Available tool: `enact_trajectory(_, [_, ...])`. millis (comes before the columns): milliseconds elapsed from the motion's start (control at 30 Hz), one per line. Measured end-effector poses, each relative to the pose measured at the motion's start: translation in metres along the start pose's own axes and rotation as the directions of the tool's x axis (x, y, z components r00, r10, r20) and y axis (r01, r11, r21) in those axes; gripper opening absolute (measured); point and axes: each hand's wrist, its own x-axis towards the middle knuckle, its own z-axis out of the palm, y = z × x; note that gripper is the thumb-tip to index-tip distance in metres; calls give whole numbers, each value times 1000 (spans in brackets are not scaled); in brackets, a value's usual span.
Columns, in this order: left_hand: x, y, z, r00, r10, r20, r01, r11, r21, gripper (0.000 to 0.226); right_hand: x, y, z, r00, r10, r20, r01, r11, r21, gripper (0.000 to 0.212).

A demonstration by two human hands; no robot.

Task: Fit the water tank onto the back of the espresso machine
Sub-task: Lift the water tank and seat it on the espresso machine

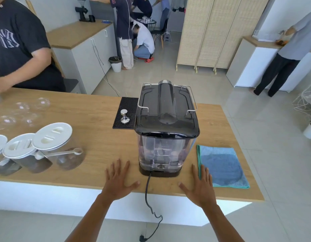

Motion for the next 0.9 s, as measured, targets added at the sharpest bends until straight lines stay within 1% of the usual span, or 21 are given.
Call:
enact_trajectory(67, [0, 0, 3, 999, 12, -30, -11, 999, 50, 131, -2, 2, 2, 1000, 11, -29, -11, 1000, -6, 116])
enact_trajectory(100, [-1, -5, 7, 1000, 12, -21, -10, 998, 63, 130, -1, 2, 8, 1000, 11, -4, -11, 1000, -22, 117])
enact_trajectory(133, [-4, -8, 13, 1000, 7, -2, -6, 998, 64, 129, -2, 1, 15, 1000, 9, 21, -8, 999, -35, 117])
enact_trajectory(167, [-4, -9, 14, 999, 17, -27, -15, 998, 61, 127, -3, 2, 14, 1000, 8, 21, -7, 999, -40, 117])
enact_trajectory(267, [-4, -11, 16, 996, 44, -77, -40, 998, 45, 122, -3, 3, 14, 1000, 7, -22, -8, 1000, -25, 114])
enact_trajectory(433, [-5, -10, 15, 995, 64, -82, -59, 996, 68, 119, -1, 5, 14, 1000, -1, -16, 1, 999, -33, 113])
enact_trajectory(733, [-2, -13, 19, 994, 70, -86, -62, 995, 83, 115, 1, 9, 19, 998, -7, -57, 5, 999, -39, 110])
enact_trajectory(767, [-2, -13, 19, 994, 66, -85, -58, 995, 87, 115, 0, 7, 17, 999, -1, -37, 0, 999, -37, 111])
enact_trajectory(867, [-2, -14, 19, 994, 66, -82, -58, 994, 89, 116, 1, 9, 19, 999, -6, -48, 4, 999, -42, 112])
enact_trajectory(900, [-2, -13, 19, 995, 66, -74, -59, 994, 96, 116, 0, 7, 17, 1000, 5, -25, -6, 999, -43, 112])
